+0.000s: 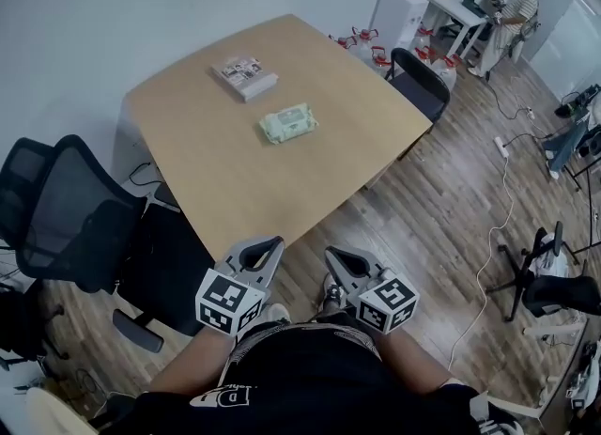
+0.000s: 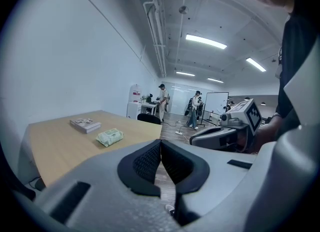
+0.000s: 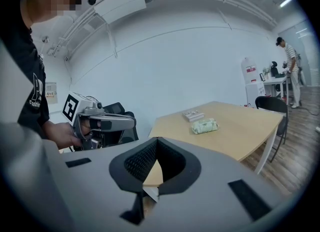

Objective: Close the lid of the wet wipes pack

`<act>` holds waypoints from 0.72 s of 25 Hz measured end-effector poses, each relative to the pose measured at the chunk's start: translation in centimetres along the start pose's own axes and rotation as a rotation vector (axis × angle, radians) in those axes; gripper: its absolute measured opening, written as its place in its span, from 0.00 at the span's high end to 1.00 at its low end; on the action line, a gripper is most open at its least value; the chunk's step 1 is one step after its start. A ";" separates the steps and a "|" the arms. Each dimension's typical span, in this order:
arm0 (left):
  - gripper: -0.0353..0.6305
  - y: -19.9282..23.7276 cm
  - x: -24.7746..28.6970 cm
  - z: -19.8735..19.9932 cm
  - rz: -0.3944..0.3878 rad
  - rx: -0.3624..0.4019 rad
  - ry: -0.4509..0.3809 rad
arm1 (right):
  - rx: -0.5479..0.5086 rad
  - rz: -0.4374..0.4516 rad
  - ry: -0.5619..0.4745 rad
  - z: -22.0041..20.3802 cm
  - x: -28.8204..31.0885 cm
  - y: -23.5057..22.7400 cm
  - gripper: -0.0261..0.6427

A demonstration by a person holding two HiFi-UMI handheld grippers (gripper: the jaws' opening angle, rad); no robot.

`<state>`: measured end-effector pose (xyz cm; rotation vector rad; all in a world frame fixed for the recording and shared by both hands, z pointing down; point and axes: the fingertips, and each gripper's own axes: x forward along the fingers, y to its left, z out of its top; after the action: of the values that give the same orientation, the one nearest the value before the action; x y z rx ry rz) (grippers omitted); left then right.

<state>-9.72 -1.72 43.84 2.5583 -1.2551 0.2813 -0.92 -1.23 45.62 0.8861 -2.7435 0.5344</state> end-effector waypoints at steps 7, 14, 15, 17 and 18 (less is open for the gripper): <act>0.92 0.2 -0.7 0.2 0.004 0.015 -0.003 | -0.008 -0.013 -0.023 0.6 -0.1 0.3 0.96; 0.92 -0.5 -0.8 0.6 0.001 0.024 -0.010 | -0.005 -0.022 -0.021 0.6 -0.7 0.1 0.96; 0.92 -0.6 -0.8 0.6 0.000 0.025 -0.009 | -0.005 -0.024 -0.020 0.6 -0.7 0.0 0.96; 0.92 -0.6 -0.9 0.7 -0.001 0.027 -0.007 | -0.002 -0.026 -0.018 0.6 -0.8 0.0 0.96; 0.92 -0.7 -0.9 0.7 -0.001 0.027 -0.008 | 0.000 -0.026 -0.017 0.5 -0.8 0.0 0.96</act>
<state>-9.72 -0.89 42.76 2.5851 -1.2607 0.2906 -0.36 -1.01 44.88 0.9293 -2.7428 0.5245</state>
